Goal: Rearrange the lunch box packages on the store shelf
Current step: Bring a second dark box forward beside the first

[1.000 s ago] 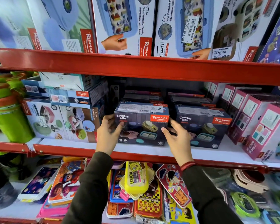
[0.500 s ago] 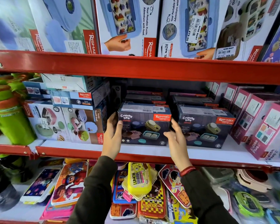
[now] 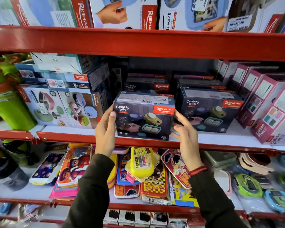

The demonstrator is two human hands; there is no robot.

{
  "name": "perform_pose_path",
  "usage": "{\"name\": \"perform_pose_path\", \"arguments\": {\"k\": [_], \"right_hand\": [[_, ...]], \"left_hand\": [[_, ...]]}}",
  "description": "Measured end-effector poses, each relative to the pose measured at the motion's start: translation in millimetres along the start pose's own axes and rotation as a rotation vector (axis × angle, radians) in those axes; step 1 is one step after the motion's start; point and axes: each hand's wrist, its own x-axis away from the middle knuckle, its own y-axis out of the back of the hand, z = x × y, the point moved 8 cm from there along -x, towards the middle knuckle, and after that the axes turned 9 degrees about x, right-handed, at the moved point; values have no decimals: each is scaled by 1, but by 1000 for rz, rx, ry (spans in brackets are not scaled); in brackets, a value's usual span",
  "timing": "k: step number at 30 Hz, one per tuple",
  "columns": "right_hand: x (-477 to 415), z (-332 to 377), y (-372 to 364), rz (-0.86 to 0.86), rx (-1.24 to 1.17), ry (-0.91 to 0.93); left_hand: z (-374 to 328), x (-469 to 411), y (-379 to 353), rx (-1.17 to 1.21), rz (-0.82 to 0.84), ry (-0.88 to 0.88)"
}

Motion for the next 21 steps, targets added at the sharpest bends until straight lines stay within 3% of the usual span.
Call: {"name": "perform_pose_path", "arguments": {"k": [14, 17, 21], "right_hand": [[-5, 10, -6, 71, 5, 87], [-4, 15, 3, 66, 35, 133], [-8, 20, 43, -75, 52, 197]], "left_hand": [[-6, 2, 3, -50, -86, -67], [-17, 16, -1, -121, -218, -186], [-39, 41, -21, -151, -410, -446]]}}
